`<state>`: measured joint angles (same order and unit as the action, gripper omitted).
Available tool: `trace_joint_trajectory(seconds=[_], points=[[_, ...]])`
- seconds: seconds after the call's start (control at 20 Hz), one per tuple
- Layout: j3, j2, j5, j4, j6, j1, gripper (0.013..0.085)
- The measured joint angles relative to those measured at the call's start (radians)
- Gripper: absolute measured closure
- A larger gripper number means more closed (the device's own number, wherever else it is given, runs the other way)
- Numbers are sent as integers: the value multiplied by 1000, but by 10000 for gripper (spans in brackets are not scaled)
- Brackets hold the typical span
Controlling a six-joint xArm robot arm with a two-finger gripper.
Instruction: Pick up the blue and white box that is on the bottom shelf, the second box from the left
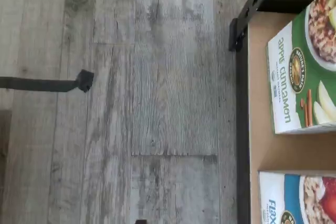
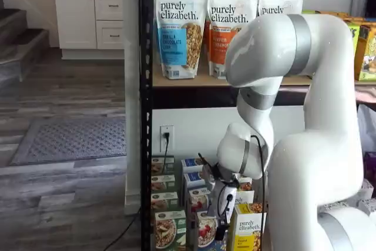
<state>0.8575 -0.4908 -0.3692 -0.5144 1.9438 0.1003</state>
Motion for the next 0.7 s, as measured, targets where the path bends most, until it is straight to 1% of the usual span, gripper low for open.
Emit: trace_joint_trajectory(seconds=[0.35, 0.45, 0.55, 0.65, 0.7], points=[[33, -36, 11, 2, 1, -2, 130], [43, -47, 17, -8, 11, -2, 130], [54, -59, 33, -51, 49, 1, 130], [67, -73, 49, -114, 104, 5, 130], [77, -82, 49, -121, 111, 4, 130]])
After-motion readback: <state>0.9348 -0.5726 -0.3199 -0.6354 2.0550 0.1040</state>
